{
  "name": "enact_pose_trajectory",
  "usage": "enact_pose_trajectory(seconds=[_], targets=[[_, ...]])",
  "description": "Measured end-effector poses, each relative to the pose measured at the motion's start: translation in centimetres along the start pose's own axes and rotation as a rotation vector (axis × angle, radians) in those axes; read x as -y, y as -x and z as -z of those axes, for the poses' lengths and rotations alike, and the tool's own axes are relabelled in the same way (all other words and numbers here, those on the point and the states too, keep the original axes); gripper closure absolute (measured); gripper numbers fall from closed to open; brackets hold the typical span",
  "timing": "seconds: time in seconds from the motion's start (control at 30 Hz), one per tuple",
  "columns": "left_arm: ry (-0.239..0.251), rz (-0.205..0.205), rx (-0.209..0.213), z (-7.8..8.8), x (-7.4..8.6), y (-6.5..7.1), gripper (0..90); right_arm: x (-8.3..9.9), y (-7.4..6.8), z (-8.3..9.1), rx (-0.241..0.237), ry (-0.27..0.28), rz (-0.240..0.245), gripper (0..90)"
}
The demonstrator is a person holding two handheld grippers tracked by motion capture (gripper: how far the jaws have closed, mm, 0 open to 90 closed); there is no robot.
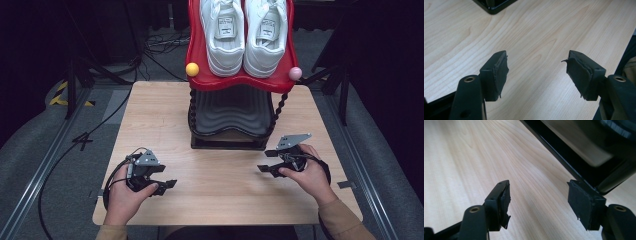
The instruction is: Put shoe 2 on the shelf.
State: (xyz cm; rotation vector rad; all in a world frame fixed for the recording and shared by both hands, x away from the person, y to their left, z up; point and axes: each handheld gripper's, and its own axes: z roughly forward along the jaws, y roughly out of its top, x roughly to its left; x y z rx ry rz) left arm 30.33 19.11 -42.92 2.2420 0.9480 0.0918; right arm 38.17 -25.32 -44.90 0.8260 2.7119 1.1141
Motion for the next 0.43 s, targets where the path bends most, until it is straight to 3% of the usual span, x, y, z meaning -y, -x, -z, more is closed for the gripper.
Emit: enact_pose_trajectory(seconds=[0.23, 0.43], targets=[[-0.024, 0.010, -0.002, -0.4, 0.4, -0.4, 33.9, 1.6, 0.6, -1.6, 0.019, -0.062, -0.027, 34.6], [-0.034, 0.037, -0.028, -1.3, 0.9, -1.1, 33.1, 2.6, 1.0, -1.4, 0.033, -0.050, -0.051, 33.4]])
